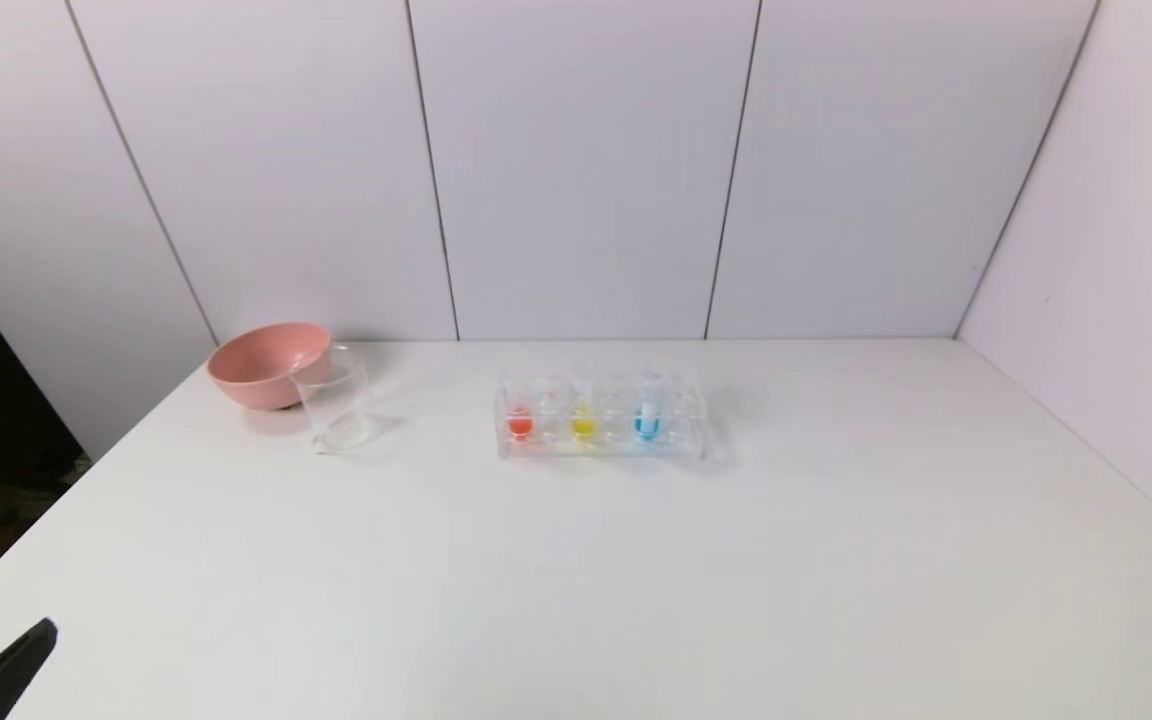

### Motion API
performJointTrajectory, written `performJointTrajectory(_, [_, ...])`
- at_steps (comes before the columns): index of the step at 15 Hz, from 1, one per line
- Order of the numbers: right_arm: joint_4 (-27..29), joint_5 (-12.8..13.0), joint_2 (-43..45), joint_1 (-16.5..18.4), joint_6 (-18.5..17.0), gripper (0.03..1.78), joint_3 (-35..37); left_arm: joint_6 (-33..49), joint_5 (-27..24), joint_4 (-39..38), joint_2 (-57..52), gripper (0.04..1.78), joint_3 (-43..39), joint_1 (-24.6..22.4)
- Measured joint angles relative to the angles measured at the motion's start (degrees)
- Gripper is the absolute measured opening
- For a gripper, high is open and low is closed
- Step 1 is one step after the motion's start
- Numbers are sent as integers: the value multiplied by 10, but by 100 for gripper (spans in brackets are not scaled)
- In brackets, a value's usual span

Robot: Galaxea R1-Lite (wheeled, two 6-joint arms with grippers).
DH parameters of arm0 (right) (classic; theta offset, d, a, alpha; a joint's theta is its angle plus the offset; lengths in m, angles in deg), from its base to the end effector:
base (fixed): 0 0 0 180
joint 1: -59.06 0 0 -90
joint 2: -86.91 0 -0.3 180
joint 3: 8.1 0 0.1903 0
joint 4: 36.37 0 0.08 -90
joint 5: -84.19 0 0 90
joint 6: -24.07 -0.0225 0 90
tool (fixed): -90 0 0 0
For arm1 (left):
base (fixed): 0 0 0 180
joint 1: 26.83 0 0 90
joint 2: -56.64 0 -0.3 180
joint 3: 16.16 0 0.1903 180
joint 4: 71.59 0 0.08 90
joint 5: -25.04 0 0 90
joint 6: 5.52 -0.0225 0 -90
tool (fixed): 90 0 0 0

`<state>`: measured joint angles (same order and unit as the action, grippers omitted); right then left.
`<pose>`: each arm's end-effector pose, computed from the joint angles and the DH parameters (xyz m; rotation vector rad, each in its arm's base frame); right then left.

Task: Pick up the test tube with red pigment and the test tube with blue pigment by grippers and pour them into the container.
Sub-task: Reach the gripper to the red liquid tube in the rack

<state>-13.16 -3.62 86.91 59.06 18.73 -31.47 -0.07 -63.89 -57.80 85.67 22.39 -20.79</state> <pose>-0.0228 -0.0009 0.0758 0.0932 -0.0046 -0.0381 0.0275 -0.0025 0.1694 -0.0904 0.0785 -0.0831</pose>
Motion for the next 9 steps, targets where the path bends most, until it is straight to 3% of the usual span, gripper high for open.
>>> performJointTrajectory(6, [0,0,0,0,0,177,0,0,-73,-128,318,176,96,16])
performJointTrajectory(9, [0,0,0,0,0,177,0,7,-83,-137,450,176,176,68])
